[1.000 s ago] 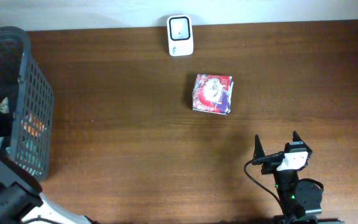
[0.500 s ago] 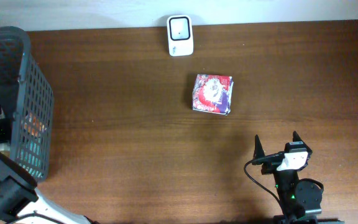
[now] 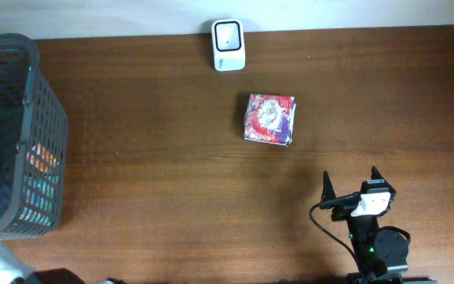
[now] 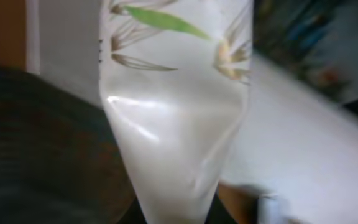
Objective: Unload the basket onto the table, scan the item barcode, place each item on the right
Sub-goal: 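Reach into the basket and grasp the white tube with left gripper, then place the white tube upright beside the pink pack, release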
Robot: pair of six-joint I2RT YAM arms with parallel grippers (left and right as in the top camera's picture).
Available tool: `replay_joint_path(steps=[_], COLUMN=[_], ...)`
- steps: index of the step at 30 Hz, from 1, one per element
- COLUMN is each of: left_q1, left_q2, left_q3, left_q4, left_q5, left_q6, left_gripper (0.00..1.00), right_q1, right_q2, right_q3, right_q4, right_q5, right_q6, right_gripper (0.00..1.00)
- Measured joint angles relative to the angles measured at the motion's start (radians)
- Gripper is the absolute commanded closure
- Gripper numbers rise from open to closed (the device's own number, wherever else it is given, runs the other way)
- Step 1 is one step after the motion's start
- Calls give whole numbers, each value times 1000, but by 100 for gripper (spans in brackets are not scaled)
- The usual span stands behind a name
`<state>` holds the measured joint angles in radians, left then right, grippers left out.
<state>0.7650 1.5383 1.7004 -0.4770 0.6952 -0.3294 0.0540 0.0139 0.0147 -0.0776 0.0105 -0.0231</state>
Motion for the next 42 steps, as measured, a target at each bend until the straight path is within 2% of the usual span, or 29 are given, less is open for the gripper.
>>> replay_joint_path(steps=[2, 4, 7, 9, 12, 14, 17, 19, 23, 28, 33, 39, 42], left_q1=[-14, -74, -256, -444, -680, -838, -980, -1053, -1156, -1201, -1230, -1340, -1361], left_q2=[-13, -12, -12, -11, -9, 4, 77, 167, 376, 580, 656, 663, 663], left_q3=[0, 0, 0, 0, 2, 2, 2, 2, 1, 1, 1, 1, 1], left_q4=[4, 3, 4, -14, -190, -322, -360, -360, -353, -276, -256, -179, -157], left_q5=[94, 170, 208, 202, 25, -227, -423, -484, -521, -517, -436, -414, -402], left_q6=[-144, -223, -263, -235, -123, -45, 2, 14, 24, 24, 23, -25, -48], left_gripper=[100, 100, 100, 100, 100, 100, 100, 100, 100, 96, 95, 72, 68], right_q1=[0, 0, 0, 0, 0, 0, 0, 0, 0, 0, 0, 0, 0], right_q2=[0, 0, 0, 0, 0, 0, 0, 0, 0, 0, 0, 0, 0], right_q3=[0, 0, 0, 0, 0, 0, 0, 0, 0, 0, 0, 0, 0], right_q4=[0, 0, 1, 0, 0, 0, 0, 0, 0, 0, 0, 0, 0], right_q5=[0, 0, 0, 0, 0, 0, 0, 0, 0, 0, 0, 0, 0], right_q6=[-1, 0, 0, -1, 0, 0, 0, -1, 0, 0, 0, 0, 0], right_gripper=[1, 1, 1, 1, 1, 1, 1, 1, 1, 1, 1, 1, 1])
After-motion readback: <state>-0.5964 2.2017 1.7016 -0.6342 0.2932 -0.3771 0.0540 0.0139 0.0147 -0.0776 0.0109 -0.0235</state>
